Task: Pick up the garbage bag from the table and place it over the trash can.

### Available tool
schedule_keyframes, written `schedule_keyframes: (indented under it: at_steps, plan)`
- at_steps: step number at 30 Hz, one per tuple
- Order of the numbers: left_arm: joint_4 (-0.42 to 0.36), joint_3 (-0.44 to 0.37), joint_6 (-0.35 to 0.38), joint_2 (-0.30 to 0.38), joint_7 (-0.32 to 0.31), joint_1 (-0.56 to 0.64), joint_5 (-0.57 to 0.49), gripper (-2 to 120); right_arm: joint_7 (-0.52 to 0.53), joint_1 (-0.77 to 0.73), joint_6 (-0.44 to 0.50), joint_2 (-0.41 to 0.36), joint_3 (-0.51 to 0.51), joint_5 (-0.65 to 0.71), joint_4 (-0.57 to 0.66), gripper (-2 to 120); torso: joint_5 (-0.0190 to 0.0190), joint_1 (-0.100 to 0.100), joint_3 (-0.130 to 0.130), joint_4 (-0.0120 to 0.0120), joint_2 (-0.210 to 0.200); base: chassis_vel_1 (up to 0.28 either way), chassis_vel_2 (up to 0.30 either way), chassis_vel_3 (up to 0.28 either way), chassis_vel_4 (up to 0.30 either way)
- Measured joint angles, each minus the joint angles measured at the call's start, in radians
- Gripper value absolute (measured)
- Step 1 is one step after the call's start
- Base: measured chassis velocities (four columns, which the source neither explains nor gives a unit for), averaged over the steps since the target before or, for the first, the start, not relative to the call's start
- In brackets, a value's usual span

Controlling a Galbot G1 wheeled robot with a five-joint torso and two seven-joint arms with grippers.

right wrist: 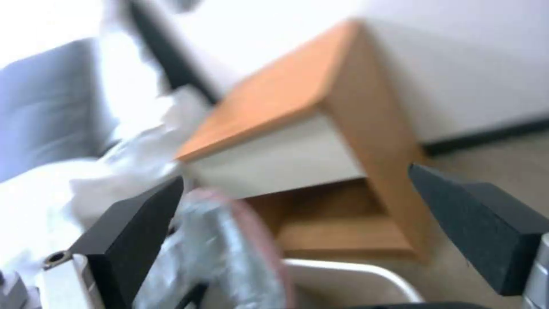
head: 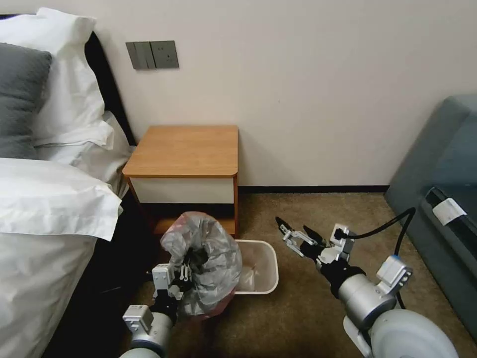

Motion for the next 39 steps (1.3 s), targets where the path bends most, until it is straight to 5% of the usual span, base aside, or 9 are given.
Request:
schedule_keyframes:
  at_steps: [5, 15, 35, 39]
  plan:
    - [0.000, -0.027, -0.082, 0.000, 0.052, 0.004, -0.002, 11, -0.159, 0.071, -0.035, -0.085, -0.016, -0.006, 0.009, 100, -0.0001, 0.000, 0.000, 0.0000, 0.000, 0.000, 0.000, 0.000, 0.000]
    - [0.007, -0.064, -0.180, -0.016, 0.128, 0.014, 0.005, 11, -0.293, 0.281, -0.076, -0.187, -0.105, 0.056, -0.082, 100, -0.0001, 0.000, 0.000, 0.0001, 0.000, 0.000, 0.000, 0.000, 0.000]
    - [0.011, -0.099, -0.284, -0.068, 0.203, 0.033, 0.040, 11, -0.152, 0.534, -0.106, -0.175, -0.329, 0.265, -0.254, 99, -0.0002, 0.000, 0.000, -0.0001, 0.000, 0.000, 0.000, 0.000, 0.000]
    - [0.012, -0.105, -0.301, -0.080, 0.208, 0.038, 0.056, 11, -0.122, 0.566, -0.090, -0.163, -0.366, 0.282, -0.272, 88, -0.0002, 0.000, 0.000, 0.0000, 0.000, 0.000, 0.000, 0.000, 0.000]
